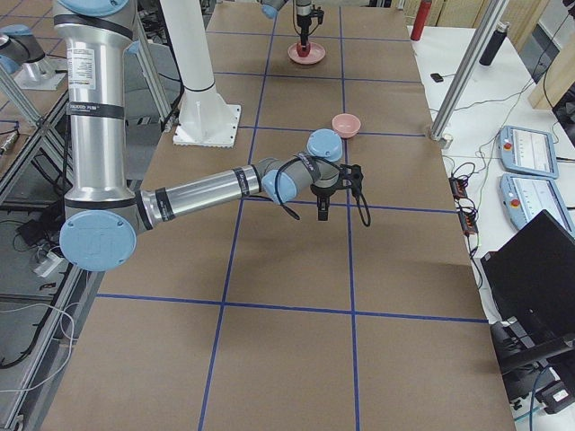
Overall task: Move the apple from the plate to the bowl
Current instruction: 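Grasp the red apple on the pink plate with the left gripper and lift, then carry the red apple with the left gripper over the pink bowl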
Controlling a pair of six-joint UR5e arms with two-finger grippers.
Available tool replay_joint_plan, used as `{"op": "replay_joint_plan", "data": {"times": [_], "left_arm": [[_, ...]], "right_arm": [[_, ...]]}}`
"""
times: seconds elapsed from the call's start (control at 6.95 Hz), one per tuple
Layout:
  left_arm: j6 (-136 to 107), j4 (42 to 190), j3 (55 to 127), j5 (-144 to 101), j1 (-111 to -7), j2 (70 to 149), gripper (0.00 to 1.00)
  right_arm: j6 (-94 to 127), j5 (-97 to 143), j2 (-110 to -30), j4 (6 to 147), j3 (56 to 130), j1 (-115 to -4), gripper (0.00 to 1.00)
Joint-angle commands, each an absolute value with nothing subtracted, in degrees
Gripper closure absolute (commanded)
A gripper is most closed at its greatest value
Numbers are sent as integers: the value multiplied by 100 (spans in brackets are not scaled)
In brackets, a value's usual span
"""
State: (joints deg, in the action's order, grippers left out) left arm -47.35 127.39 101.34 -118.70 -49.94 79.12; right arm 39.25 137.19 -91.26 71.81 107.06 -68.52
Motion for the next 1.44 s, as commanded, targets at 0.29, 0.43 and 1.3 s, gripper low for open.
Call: {"op": "replay_joint_plan", "data": {"times": [0.29,0.43,1.3], "left_arm": [[-4755,11269,11078,-13183,-5509,8477,100],[-5051,9588,11431,-13149,-5519,9682,100],[-7725,9348,7478,-11382,-4263,14911,100]], "right_arm": [[3920,13729,-9132,7189,10705,-6917,0],[3920,13729,-9141,7189,10705,-6908,0],[3911,13729,-9299,7172,10705,-6926,0]]}}
